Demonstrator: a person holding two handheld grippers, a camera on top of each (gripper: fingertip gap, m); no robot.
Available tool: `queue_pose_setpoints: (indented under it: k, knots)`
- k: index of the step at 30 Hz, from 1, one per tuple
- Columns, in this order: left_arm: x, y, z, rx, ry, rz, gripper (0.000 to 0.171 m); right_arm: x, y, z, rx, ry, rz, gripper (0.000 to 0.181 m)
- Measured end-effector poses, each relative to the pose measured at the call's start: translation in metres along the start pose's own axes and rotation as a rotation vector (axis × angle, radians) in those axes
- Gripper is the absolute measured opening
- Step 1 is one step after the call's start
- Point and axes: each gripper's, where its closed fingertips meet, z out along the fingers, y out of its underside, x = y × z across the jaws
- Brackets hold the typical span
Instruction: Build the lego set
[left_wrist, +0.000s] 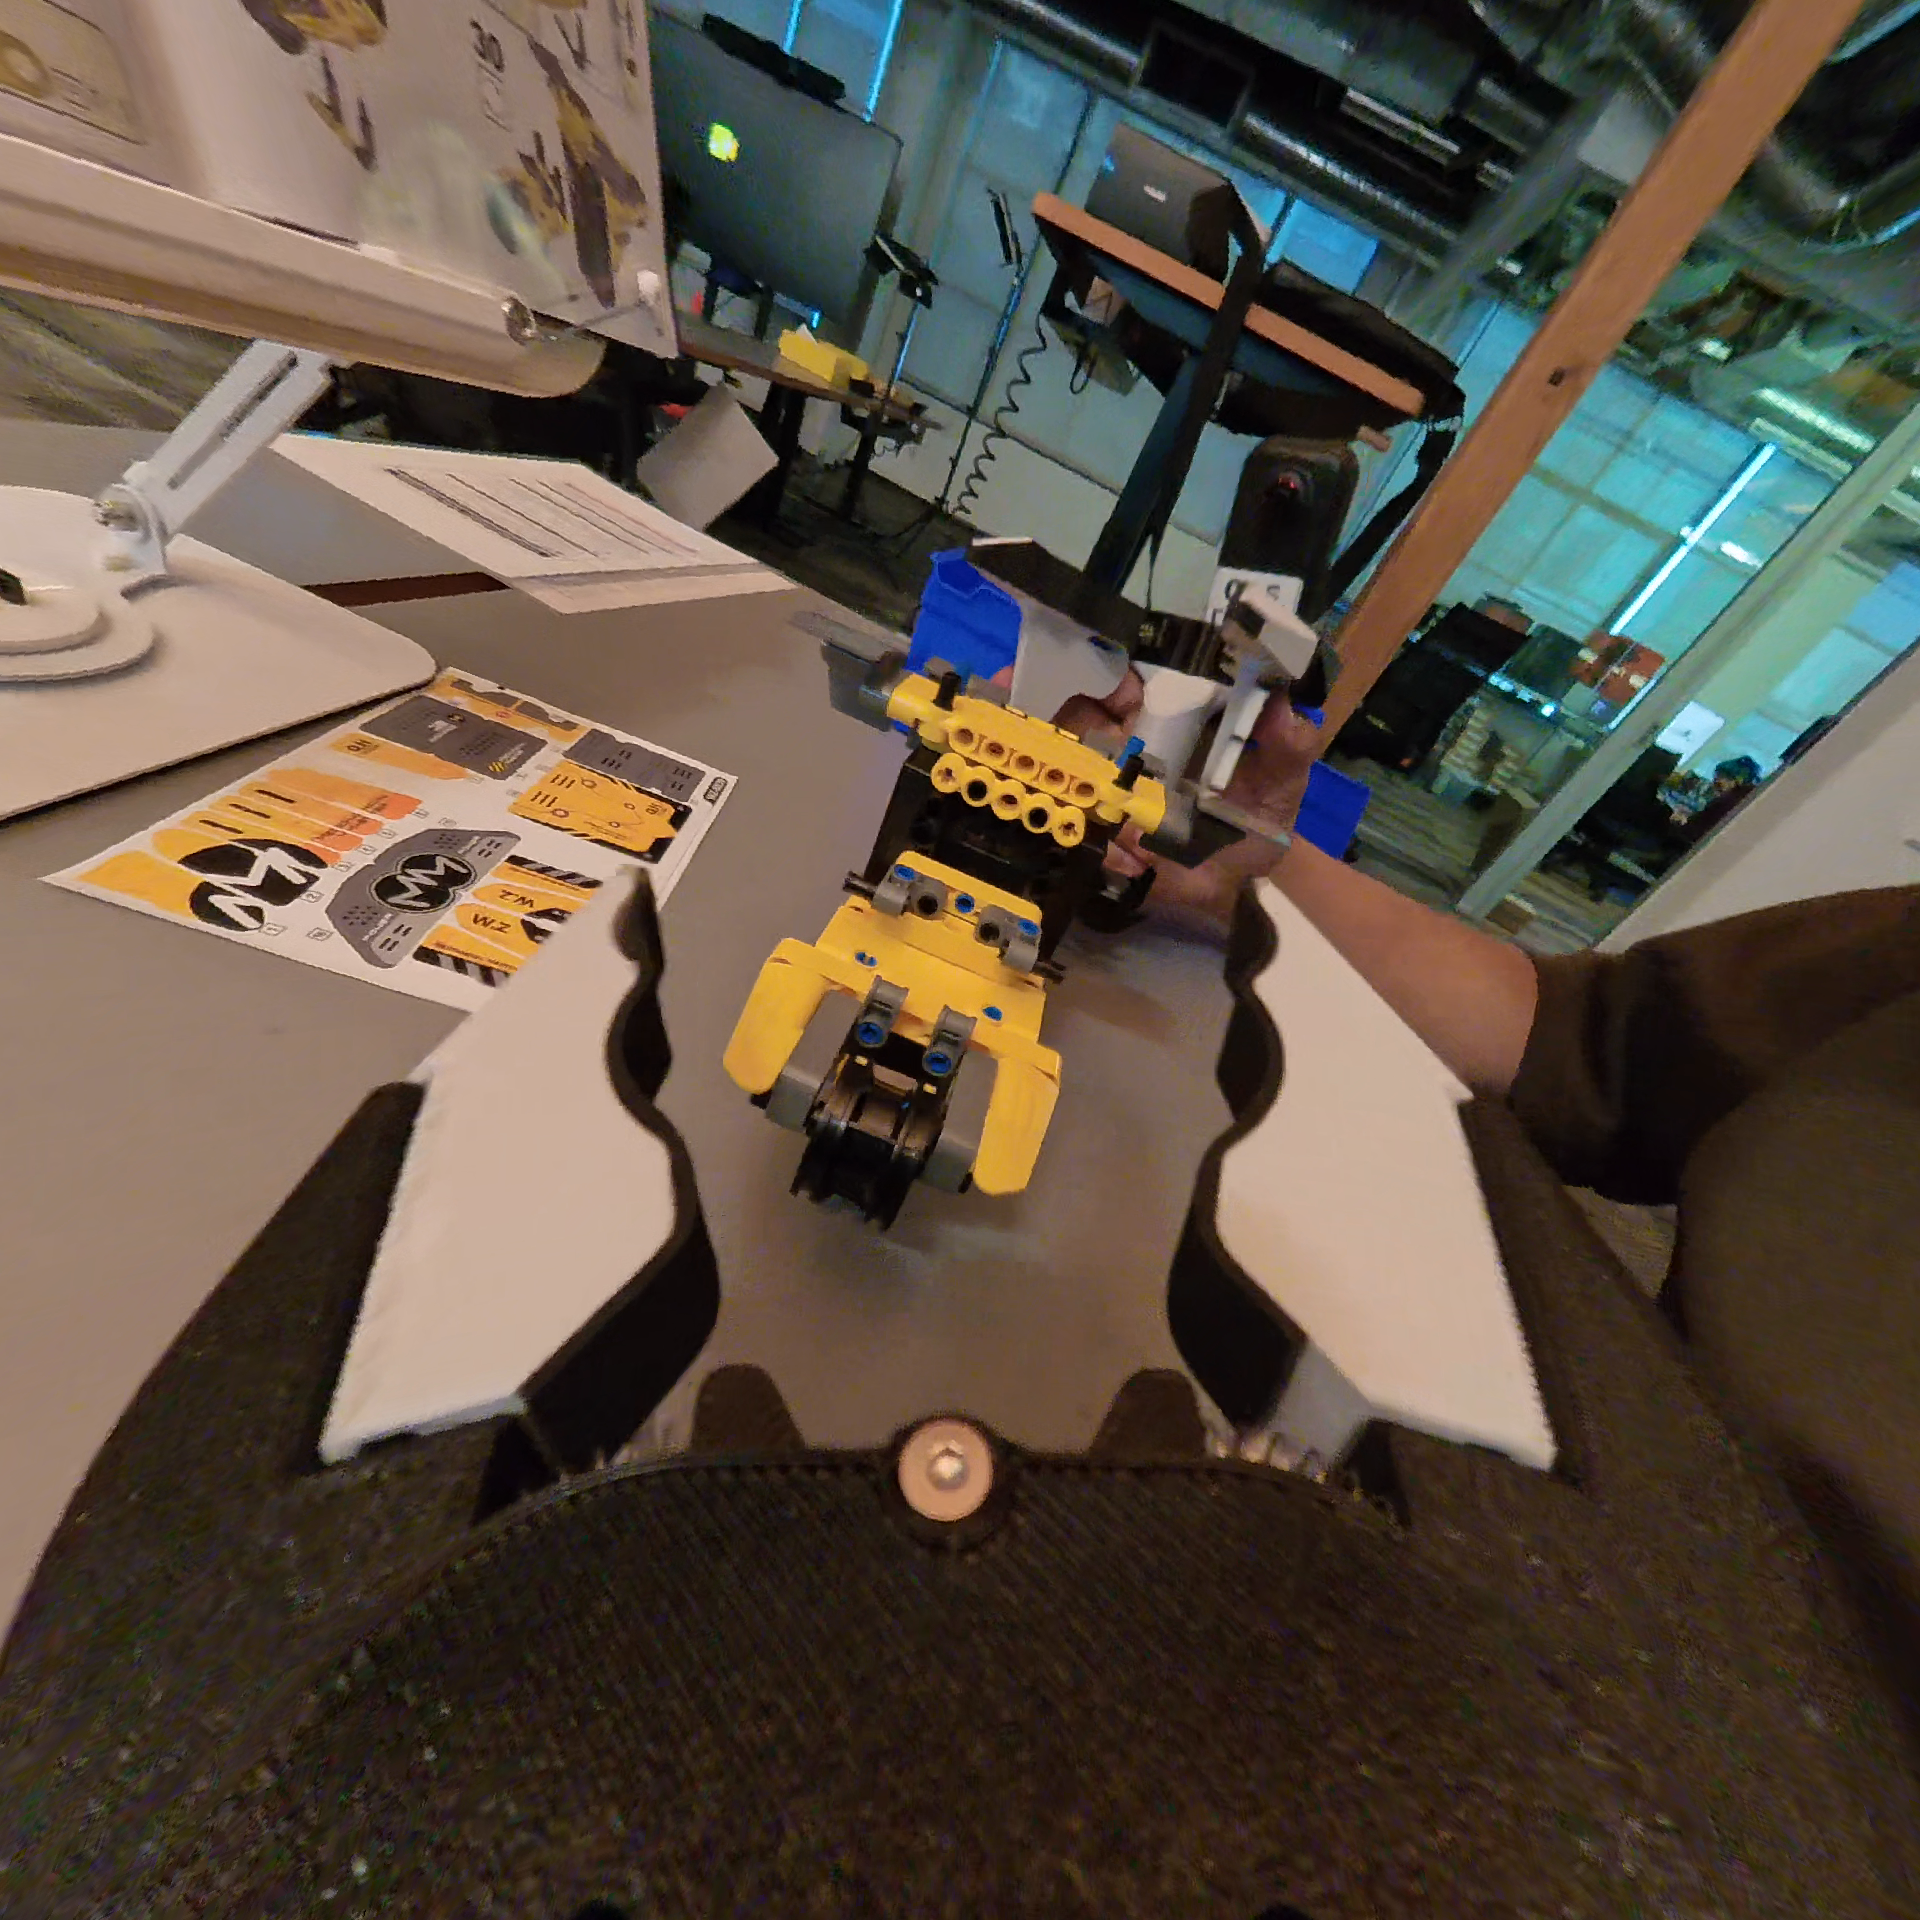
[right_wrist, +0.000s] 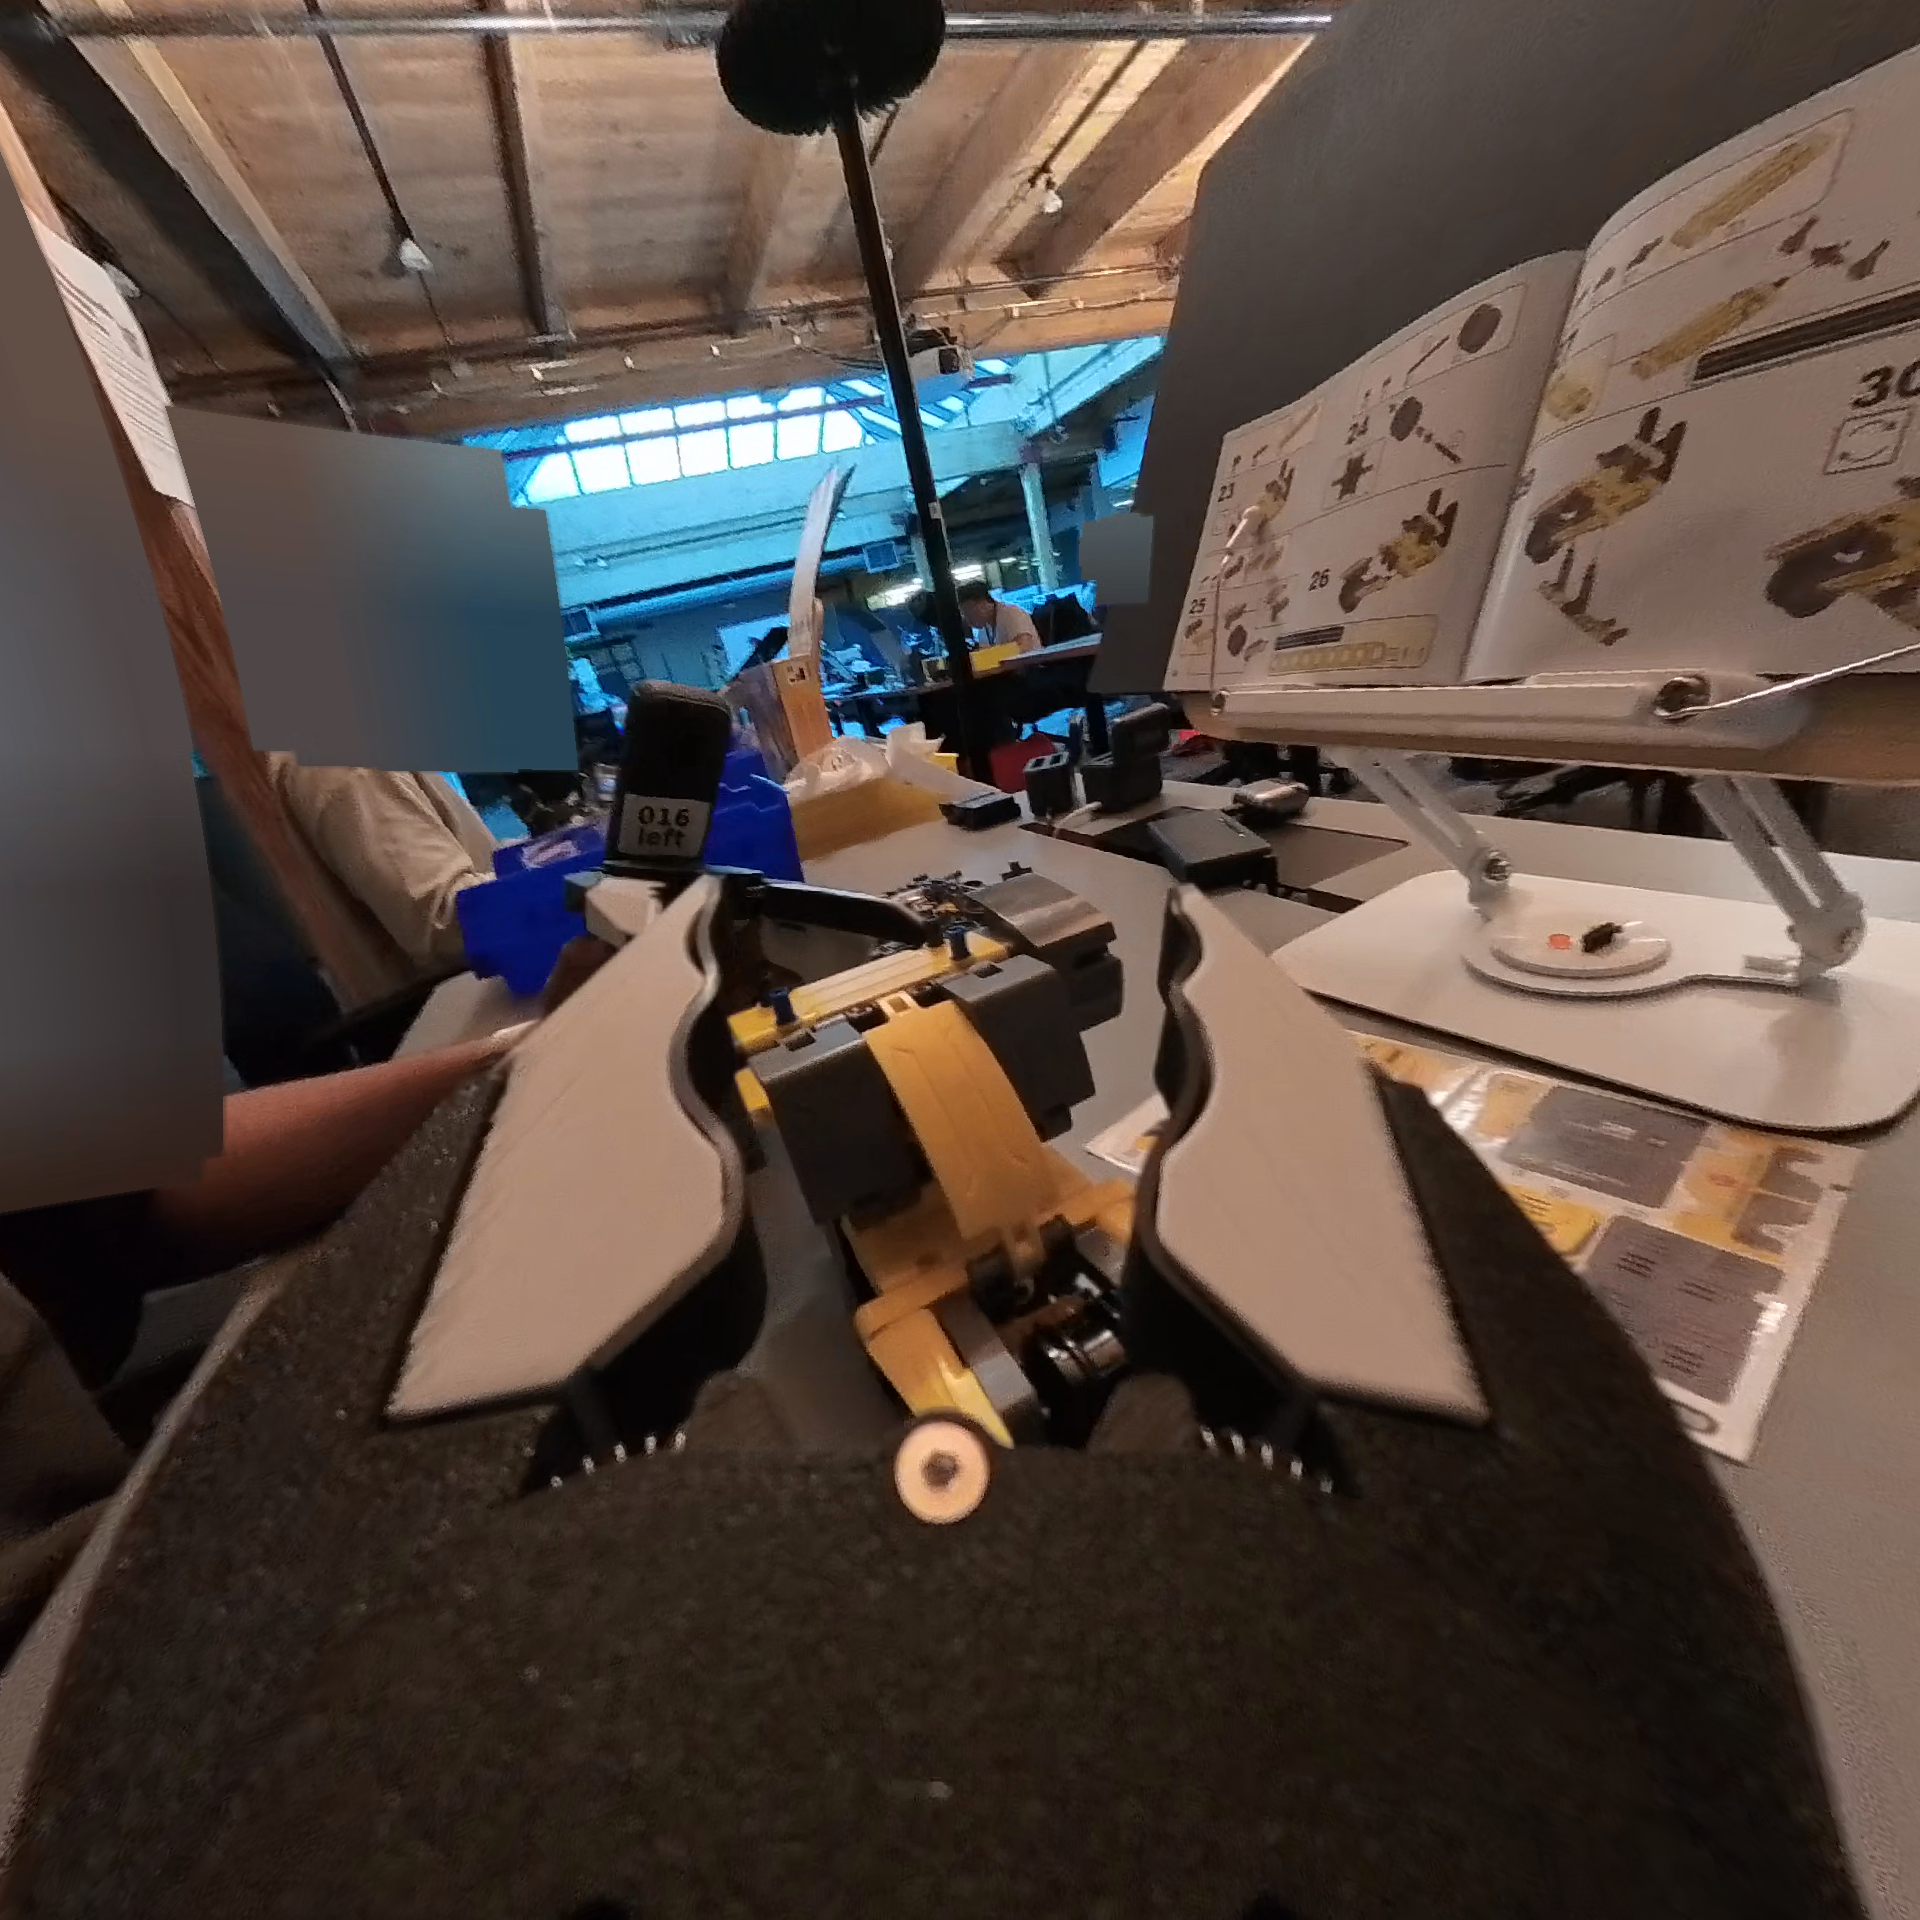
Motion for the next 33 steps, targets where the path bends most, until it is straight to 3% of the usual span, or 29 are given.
queue_pose_setpoints:
  k: [8,17,33]
  knots:
    - [0.008,0.008,0.008,-0.069,-0.065,0.154,0.109,0.001,-0.016,-0.01,0.051,-0.03,0.047,0.079]
    - [0.001,0.013,0.01,-0.081,-0.084,0.133,0.102,0.0,-0.001,-0.009,-0.036,-0.085,0.123,0.063]
    - [-0.003,0.015,0.011,-0.079,-0.102,0.103,0.096,-0.004,0.009,0.0,-0.064,-0.068,0.125,0.058]
